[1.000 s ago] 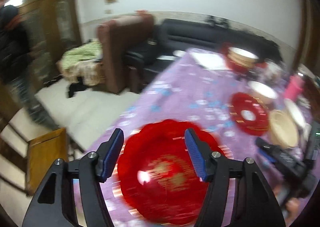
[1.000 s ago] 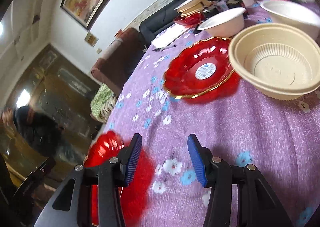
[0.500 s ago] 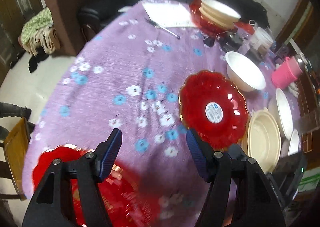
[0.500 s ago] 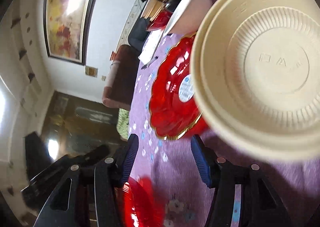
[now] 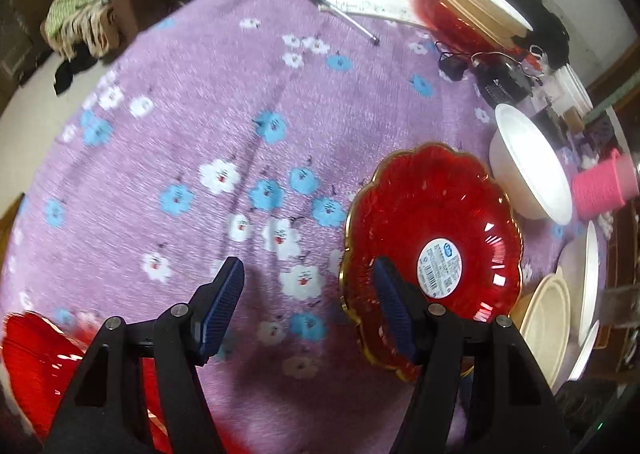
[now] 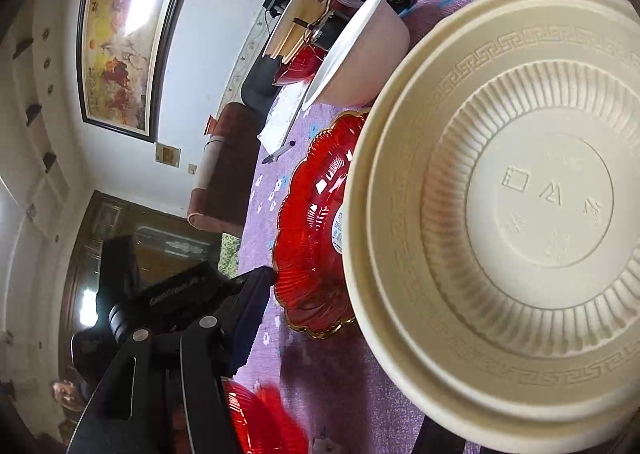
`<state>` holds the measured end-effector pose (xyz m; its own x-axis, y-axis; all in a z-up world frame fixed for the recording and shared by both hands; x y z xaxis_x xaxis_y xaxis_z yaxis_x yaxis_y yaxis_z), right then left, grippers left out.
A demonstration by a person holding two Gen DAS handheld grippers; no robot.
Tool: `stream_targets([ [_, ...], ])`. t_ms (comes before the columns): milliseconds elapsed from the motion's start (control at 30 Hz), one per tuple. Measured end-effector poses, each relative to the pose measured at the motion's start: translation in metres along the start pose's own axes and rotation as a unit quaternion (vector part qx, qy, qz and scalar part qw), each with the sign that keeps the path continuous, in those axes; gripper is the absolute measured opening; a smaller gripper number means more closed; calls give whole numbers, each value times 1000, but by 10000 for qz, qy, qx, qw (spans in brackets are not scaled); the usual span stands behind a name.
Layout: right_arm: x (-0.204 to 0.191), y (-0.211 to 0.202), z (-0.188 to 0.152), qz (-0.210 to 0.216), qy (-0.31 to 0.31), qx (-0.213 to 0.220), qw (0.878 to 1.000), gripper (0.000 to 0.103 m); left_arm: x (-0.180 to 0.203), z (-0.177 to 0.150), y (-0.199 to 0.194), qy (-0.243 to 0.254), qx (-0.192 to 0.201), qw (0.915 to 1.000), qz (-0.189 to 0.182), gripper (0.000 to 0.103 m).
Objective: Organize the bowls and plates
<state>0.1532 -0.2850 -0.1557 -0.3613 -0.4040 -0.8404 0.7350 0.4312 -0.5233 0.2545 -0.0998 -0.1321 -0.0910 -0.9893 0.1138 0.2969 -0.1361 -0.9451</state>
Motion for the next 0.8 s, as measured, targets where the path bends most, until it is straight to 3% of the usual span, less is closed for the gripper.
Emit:
stream_targets([
  [100,2,-1,1,20,79,2,10000,58,3,-1,5,-153,-46,9999,-63,66],
  [200,8,-1,6,11,307,8,9995,45,5,-3,10,-241,-82,9996,-97,66],
  [267,17,1,7,-176,400,-6,9990,23,8,-4,10,-238,-22,9996,-130,66],
  [333,25,3,6,-344,486,-30,9982,11,11,-5,10,-143,-25,9998,-126,60],
  [467,25,5,6,-298,533,-46,9981,12,14,-7,11,-31,6,10000,-11,38],
  [533,25,5,5,-322,478,-44,9983,12,14,-10,10,-43,45,9999,-153,23],
  [600,24,6,5,-330,447,-49,9984,12,17,-12,8,-47,65,9996,-252,16],
  [800,8,13,-2,-563,18,-36,9984,14,17,-20,0,-17,292,9996,-19,14],
])
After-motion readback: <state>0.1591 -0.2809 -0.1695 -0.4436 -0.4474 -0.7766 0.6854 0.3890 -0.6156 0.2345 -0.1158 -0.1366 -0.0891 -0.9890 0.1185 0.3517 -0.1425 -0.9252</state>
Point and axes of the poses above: each gripper's, at about its wrist camera, not at the fingertips, and y roughly the way its jaws point, x to its right, z to its top, the point moved 4 cm from there along y, roughly the way its jaws point, and after that the axes turned 10 degrees about y, right-handed, at the moved point
